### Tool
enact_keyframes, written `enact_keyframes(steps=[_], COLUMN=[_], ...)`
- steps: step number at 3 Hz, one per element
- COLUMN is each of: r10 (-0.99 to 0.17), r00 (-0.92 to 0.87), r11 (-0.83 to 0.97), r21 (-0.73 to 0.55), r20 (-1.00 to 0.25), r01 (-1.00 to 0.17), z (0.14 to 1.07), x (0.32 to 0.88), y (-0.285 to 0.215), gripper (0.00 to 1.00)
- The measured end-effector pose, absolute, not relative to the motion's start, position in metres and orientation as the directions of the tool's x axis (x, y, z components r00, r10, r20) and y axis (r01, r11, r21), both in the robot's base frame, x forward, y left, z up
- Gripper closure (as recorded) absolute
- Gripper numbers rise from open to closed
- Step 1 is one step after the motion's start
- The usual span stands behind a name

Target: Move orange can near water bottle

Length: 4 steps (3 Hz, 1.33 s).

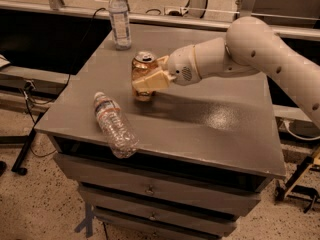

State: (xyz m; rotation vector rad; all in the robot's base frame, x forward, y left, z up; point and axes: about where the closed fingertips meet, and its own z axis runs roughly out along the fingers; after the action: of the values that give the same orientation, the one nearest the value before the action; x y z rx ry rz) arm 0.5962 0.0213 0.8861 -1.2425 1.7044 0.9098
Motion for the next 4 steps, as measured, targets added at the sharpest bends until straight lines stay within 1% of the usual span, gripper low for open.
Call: enact_keyframes(steps=[2, 3, 4], r10=[-0.363, -0.362, -0.362], r00=[-0.180, -0.183, -0.186], r11=[0.213, 0.206, 0.204], r21=[0.107, 0.113, 0.117], r20=[-0.914, -0.914, -0.914], r01=[-0.971, -0.972, -0.972], z=[0.8791, 0.8777, 0.8766], x=[0.5879, 0.5863, 0.5863], y=[0.0344, 0.0356, 0.0349], gripper=[0.35, 0.12, 0.00])
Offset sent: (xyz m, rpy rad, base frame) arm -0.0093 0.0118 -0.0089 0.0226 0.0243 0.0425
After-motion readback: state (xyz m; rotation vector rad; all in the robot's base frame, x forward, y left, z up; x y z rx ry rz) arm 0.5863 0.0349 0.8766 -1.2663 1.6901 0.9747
